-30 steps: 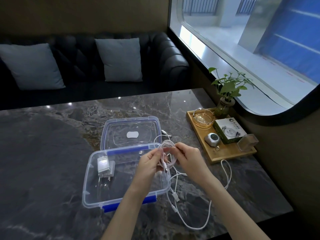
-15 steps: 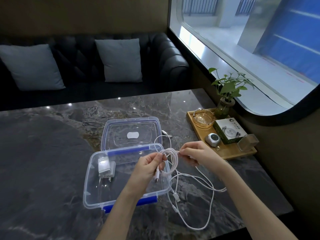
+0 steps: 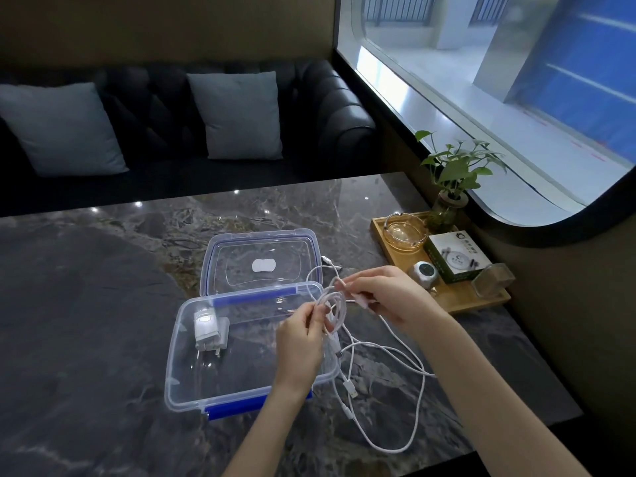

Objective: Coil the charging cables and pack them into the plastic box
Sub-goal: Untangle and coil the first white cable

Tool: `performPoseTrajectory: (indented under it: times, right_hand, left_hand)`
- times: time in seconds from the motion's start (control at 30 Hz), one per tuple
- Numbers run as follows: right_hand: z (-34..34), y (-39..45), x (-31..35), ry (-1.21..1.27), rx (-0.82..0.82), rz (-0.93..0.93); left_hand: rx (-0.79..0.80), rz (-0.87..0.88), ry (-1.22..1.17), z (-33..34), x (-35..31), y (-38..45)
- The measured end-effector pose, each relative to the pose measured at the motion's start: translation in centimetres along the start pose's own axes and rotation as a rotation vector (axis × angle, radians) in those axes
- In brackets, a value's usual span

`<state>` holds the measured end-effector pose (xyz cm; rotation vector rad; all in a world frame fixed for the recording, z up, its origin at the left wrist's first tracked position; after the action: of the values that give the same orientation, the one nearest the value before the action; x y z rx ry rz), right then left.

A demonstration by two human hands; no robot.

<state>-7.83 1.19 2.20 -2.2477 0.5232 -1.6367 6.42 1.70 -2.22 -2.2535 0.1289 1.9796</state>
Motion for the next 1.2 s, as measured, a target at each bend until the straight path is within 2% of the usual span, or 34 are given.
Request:
performPoseTrajectory:
  times: [0.13, 0.37, 0.53, 0.73, 0.87, 0.93, 0.97, 1.1, 1.2]
  right_hand:
    - [1.1, 0.1, -1.0, 0.116, 0.043, -0.018]
    - [2.3, 0.3, -1.8, 0.032, -0.133, -0.201]
    - [2.8, -0.2, -2.4, -0.483, -0.51, -0.346]
    - [3.5, -1.0, -2.6, -0.589, -0.735, -0.521]
    - [3.2, -1.6, -2.8, -0.504, -0.868, -0.567]
    - [2.8, -1.6, -3.1, -0.403, -0.827, -0.517]
    - [2.7, -1.5, -3.3, -0.353, -0.757, -0.474]
    - [3.0, -1.1, -4.5, 0.002, -0.283, -0.308]
    - [3.0, -1.6, -5.6, 0.14, -0.182, -0.263]
  left_hand:
    - [-0.007, -0.094, -0.146, 0.0, 0.5, 0.1]
    - [-0.013, -0.244, -0.291, 0.3, 1.3, 0.4]
    - [-0.087, -0.332, -0.479, 0.6, 1.4, 0.6]
    - [-0.061, -0.378, -0.62, 1.3, 1.5, 0.4]
    - [-0.006, -0.38, -0.69, 1.3, 1.2, 0.3]
    - [0.01, -0.379, -0.706, 1.2, 1.3, 0.0]
    - [0.014, -0.379, -0.71, 1.2, 1.3, -0.2]
    - [-0.001, -0.386, -0.724, 0.9, 1.6, -0.6]
    - [-0.041, -0.425, -0.724, 0.0, 2.1, -0.9]
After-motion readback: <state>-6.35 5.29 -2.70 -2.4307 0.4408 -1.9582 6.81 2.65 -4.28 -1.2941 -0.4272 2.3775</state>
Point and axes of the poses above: each hand's wrist, its own y-axis towards the middle knuckle, its own z-axis out of the palm, x = y × z, the point moved 4 cm from there along y, towards the middle knuckle, and after that the axes turned 9 degrees about -y, right-handed, at the moved point
